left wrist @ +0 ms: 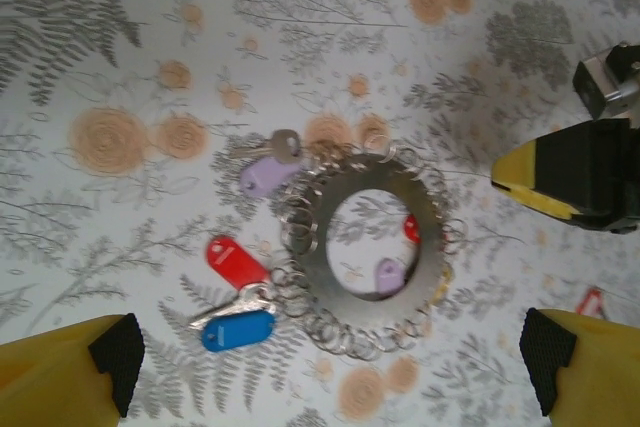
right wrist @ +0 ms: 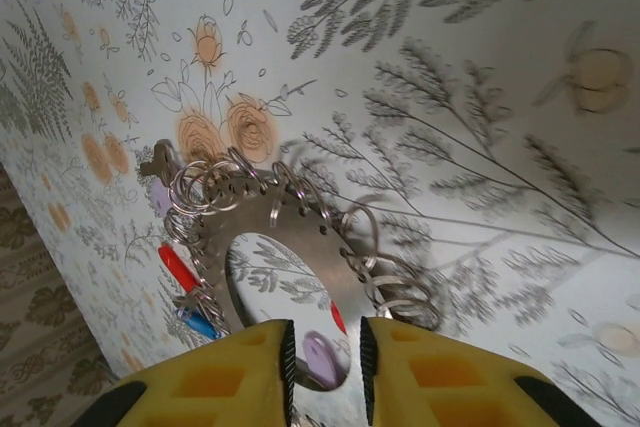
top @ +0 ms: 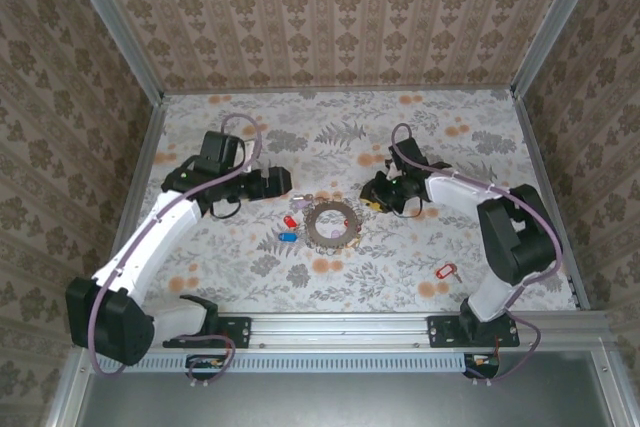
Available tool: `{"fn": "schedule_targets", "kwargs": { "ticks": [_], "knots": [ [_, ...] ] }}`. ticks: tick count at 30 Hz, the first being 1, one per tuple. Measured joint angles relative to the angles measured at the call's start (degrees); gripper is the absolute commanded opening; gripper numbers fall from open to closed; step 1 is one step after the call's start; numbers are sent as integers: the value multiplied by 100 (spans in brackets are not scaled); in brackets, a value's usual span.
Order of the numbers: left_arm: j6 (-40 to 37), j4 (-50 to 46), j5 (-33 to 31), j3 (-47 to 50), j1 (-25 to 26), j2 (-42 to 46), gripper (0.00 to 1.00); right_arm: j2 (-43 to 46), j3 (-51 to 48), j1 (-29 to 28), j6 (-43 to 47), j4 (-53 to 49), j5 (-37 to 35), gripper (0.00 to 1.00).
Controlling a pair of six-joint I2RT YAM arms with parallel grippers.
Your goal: Put the keys on the keyring
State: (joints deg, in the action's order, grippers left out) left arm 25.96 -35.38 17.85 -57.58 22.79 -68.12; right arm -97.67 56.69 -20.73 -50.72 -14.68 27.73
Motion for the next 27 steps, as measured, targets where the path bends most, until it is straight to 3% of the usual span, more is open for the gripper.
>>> {"fn": "schedule_targets", "kwargs": {
  "ticks": [10, 19, 27],
  "knots": [
    [-820, 890, -1139, 745, 7, 105, 100, -481, 476, -251, -11, 59, 13, 29],
    [-1314, 953, -1364, 693, 11, 127, 100, -855, 660, -411, -168, -57, -48, 27],
    [-1266, 1051, -1416, 603, -210, -291, 100, -1130, 1045, -527, -286, -385, -83, 26]
  ]
}}
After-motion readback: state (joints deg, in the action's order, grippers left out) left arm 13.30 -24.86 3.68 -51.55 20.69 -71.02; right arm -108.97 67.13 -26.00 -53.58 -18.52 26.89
